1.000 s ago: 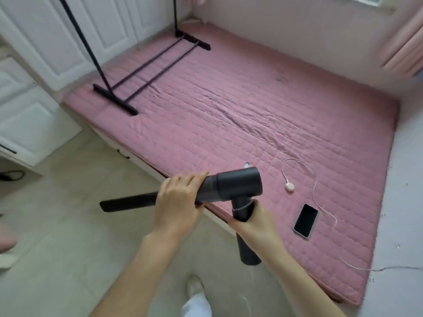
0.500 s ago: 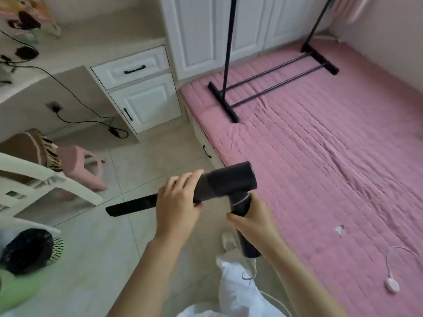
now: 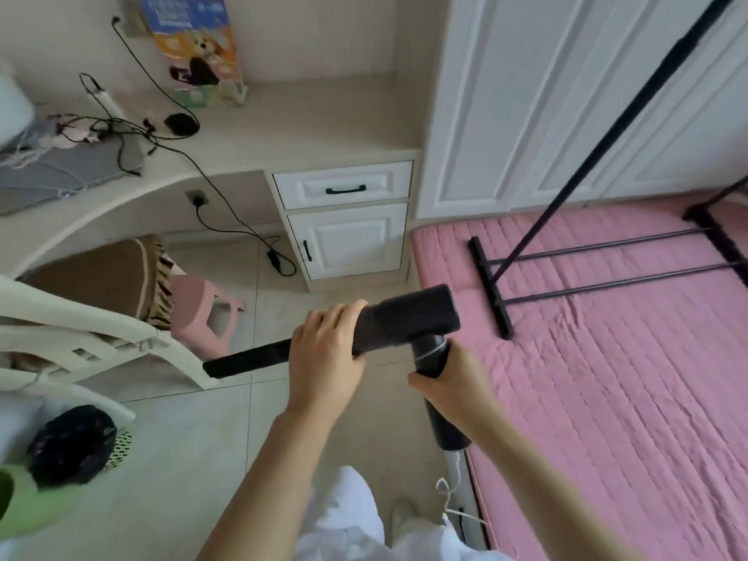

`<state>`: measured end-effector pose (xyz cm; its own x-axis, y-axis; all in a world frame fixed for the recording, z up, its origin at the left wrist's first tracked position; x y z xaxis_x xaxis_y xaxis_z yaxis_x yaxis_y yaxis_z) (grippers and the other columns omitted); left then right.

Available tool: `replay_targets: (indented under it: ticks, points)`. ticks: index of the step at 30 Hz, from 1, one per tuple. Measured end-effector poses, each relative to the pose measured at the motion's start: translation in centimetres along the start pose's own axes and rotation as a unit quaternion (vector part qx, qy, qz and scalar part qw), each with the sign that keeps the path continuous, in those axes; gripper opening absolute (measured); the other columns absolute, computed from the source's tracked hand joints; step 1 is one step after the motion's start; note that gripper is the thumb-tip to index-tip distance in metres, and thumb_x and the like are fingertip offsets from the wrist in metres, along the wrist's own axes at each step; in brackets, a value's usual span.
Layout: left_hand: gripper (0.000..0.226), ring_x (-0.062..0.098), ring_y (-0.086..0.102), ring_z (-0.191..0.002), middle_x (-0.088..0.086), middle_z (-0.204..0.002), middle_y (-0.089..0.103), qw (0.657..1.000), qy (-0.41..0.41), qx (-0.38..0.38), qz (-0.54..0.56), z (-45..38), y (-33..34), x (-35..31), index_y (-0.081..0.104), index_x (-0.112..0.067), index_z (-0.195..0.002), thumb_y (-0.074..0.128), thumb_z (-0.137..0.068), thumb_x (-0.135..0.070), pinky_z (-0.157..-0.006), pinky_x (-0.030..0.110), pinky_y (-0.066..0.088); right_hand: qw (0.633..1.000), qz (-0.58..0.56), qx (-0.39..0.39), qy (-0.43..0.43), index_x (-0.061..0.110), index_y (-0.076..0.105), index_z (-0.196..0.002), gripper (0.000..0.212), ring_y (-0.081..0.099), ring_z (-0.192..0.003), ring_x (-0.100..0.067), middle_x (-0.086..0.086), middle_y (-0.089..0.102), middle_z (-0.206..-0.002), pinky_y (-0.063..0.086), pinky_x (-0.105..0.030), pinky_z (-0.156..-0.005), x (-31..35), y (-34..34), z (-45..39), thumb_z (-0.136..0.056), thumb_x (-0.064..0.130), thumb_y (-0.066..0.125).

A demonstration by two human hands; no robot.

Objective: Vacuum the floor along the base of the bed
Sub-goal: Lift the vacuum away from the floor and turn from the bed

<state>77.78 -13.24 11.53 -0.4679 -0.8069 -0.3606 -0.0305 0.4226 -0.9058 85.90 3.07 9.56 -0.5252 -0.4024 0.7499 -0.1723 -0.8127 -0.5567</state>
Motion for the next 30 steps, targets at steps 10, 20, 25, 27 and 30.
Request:
replay_targets:
  ticks: [10,20,25,27,30]
  points:
    - [0.064,0.026,0.060,-0.097,-0.003,-0.112,0.068,1.000,-0.005,0.005,-0.019,-23.1,2.4,10.8,0.058,-0.020,-0.125,0.083,-0.066,-0.012,-0.078,0.041,0.051,1.000,0.013,0.012,-0.012,0.015,0.056,-0.088,0.025,0.058,-0.066,-0.006,0.005,0.062,-0.075,0.036,-0.016,-0.050,12.5,2.7,-22.4,-0.069,0.018,0.073]
    - [0.066,0.027,0.060,-0.091,-0.005,-0.109,0.067,0.997,0.026,0.033,-0.068,-44.8,5.4,16.8,0.058,-0.022,-0.125,0.084,-0.065,-0.019,-0.071,0.039,0.049,1.000,0.011,0.013,0.016,0.014,0.054,-0.090,0.027,0.060,-0.068,-0.012,0.002,0.062,-0.076,0.039,-0.018,-0.052,21.4,2.7,-41.8,-0.073,0.019,0.073]
    - [0.063,0.027,0.056,-0.104,-0.004,-0.122,0.062,0.996,0.012,0.054,-0.074,-54.7,8.5,18.7,0.051,-0.023,-0.135,0.076,-0.077,-0.020,-0.082,0.039,0.047,0.999,0.025,0.027,0.004,0.014,0.048,-0.097,0.037,0.058,-0.075,-0.016,0.004,0.058,-0.080,0.042,-0.024,-0.060,24.1,2.2,-52.7,-0.073,0.025,0.074]
    - [0.063,0.027,0.055,-0.108,-0.003,-0.126,0.060,0.995,-0.004,0.066,-0.072,-58.1,10.0,19.7,0.048,-0.023,-0.138,0.073,-0.080,-0.020,-0.084,0.038,0.046,0.999,0.030,0.038,-0.002,0.014,0.046,-0.099,0.039,0.055,-0.073,-0.012,0.004,0.056,-0.082,0.040,-0.022,-0.057,24.9,2.1,-56.6,-0.074,0.025,0.074]
    - [0.060,0.028,0.056,-0.108,0.000,-0.128,0.060,0.994,-0.016,0.087,-0.069,-62.0,12.1,21.0,0.048,-0.022,-0.138,0.071,-0.083,-0.019,-0.083,0.039,0.045,0.998,0.028,0.062,-0.002,0.015,0.042,-0.106,0.043,0.052,-0.069,-0.006,0.004,0.054,-0.085,0.035,-0.017,-0.052,25.6,2.5,-61.3,-0.077,0.022,0.073]
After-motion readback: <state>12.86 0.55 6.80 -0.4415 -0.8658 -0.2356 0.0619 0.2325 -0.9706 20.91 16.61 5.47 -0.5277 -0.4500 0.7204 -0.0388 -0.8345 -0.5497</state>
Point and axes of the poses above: each hand's wrist, its own z-axis away from the middle knuckle, its own y-axis out of the palm, x = y × z, the point moved 4 cm from there along -z, towards the middle knuckle
